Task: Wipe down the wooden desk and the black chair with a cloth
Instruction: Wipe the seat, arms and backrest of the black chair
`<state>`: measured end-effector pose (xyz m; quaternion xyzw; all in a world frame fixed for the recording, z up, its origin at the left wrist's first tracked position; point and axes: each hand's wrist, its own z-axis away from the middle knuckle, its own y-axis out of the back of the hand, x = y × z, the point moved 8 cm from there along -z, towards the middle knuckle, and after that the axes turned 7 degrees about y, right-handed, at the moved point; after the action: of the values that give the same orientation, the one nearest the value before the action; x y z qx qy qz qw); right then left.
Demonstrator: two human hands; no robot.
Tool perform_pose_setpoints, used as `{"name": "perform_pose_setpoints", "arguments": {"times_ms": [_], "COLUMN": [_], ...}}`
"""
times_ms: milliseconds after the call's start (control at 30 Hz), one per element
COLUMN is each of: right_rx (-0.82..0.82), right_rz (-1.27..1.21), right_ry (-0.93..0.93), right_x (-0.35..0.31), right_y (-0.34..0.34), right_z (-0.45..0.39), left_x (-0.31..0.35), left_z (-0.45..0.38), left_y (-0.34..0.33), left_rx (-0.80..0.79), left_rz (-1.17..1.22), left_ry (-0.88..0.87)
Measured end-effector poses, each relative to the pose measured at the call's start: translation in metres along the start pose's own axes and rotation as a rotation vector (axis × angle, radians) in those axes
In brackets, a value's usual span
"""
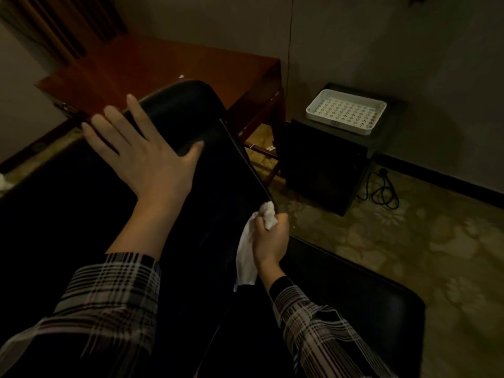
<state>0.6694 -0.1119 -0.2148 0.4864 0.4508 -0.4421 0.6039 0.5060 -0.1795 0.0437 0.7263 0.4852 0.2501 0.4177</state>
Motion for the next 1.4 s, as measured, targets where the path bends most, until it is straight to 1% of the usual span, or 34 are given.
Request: {"name": "perform_pose_setpoints", "arguments": {"times_ms": [133,267,400,500,567,633,733,800,867,967,1100,1200,1300,1367,1400], "right_rx": [0.012,0.044,-0.008,-0.084,-0.118,-0.120,-0.036,0.019,0.034,0.068,0.137,0.209,0.260,0.233,0.202], "right_rz": [-0.014,-0.017,-0.026,0.045,0.023,-0.029,0.044,0.112,0.138,0.086,0.068,0.096,0.074,0.020,-0.003], "right_ry": [0.206,0.291,0.350,0.462,0.582,0.721,0.825,0.837,0.818,0.788,0.649,0.642,0.565,0.519,0.550], "right_x": [-0.040,-0.051,-0.051,-0.046,-0.042,-0.039,-0.047,-0.062,-0.072,-0.076,-0.085,-0.093,-0.089,-0.083,-0.082], "right_y": [-0.005,-0.006,-0.012,-0.029,-0.041,-0.044,-0.037,-0.032,-0.036,-0.038,-0.033,-0.030,-0.030,-0.038,-0.044], "right_z": [-0.003,-0.008,0.002,0.042,0.085,0.110,0.088,0.061,0.042,0.032,0.006,-0.004,0.002,0.025,0.046], "left_x": [-0.004,-0.008,-0.010,-0.006,-0.001,0.004,0.008,0.009,0.009,0.009,0.011,0.015,0.012,0.011,0.009], "left_z": [0.001,0.003,0.004,0.002,0.004,0.007,0.005,0.001,-0.002,-0.006,-0.008,-0.012,-0.010,-0.008,-0.007], "left_y": [-0.002,-0.001,-0.004,-0.004,-0.002,0.000,0.005,0.004,-0.001,-0.007,-0.009,-0.013,-0.013,-0.011,-0.010], "left_rx": [0.006,0.053,0.103,0.137,0.155,0.148,0.149,0.154,0.147,0.160,0.171,0.194,0.213,0.217,0.213], "left_rz": [-0.028,-0.037,-0.066,-0.082,-0.071,-0.066,-0.102,-0.134,-0.143,-0.133,-0.124,-0.138,-0.124,-0.107,-0.106], "left_ry": [-0.045,-0.045,-0.030,-0.045,-0.077,-0.128,-0.247,-0.319,-0.345,-0.336,-0.349,-0.352,-0.350,-0.356,-0.359]}}
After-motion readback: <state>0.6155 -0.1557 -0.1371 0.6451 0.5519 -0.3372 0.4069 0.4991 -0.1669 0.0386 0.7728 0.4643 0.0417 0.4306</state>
